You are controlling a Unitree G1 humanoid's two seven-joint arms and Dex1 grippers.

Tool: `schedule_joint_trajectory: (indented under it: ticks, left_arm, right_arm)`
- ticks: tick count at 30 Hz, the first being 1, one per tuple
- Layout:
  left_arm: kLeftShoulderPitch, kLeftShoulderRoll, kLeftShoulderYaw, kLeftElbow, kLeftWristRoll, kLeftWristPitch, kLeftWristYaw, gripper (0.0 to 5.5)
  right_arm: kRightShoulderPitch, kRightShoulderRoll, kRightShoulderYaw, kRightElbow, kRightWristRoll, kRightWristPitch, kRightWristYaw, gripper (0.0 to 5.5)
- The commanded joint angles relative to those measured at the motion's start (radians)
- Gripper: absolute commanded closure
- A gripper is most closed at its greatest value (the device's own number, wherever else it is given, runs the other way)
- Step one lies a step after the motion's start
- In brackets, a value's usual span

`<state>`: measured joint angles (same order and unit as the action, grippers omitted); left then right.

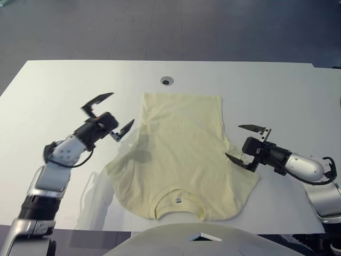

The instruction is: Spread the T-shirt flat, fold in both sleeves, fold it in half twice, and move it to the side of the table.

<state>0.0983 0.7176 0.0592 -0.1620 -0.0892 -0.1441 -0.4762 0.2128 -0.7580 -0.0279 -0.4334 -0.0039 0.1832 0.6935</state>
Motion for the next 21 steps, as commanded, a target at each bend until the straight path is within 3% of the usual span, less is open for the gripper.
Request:
schedule_joint_trajectory:
  ticks: [1, 7, 10, 14, 17, 21]
  left_arm:
    - [0.249, -0.036, 0.118, -0.195, -0.177, 0.158, -0.035, 0.10]
    - [0.466, -0.113, 0.246, -0.305, -0.408, 0.412, -0.021, 0.10]
    - [0.527, -0.142, 0.283, -0.333, -0.534, 0.548, -0.015, 0.54]
    - [0.556, -0.155, 0.315, -0.338, -0.584, 0.615, -0.020, 0.12]
    - [0.563, -0.161, 0.311, -0.329, -0.606, 0.641, -0.048, 0.12]
    - [0.567, -0.163, 0.301, -0.298, -0.582, 0.649, -0.069, 0.70]
  right_arm:
    - [0.077, 0.096, -0.113, -0.125, 0.150, 0.115, -0.050, 0.13]
    - [0.207, 0.151, -0.153, -0.235, 0.215, 0.193, -0.089, 0.13]
    - [0.221, 0.148, -0.154, -0.247, 0.212, 0.200, -0.092, 0.10]
    - [0.230, 0.145, -0.154, -0.261, 0.210, 0.203, -0.092, 0.10]
    - [0.234, 0.143, -0.157, -0.264, 0.206, 0.202, -0.093, 0.10]
    - [0.239, 0.138, -0.161, -0.267, 0.207, 0.202, -0.090, 0.10]
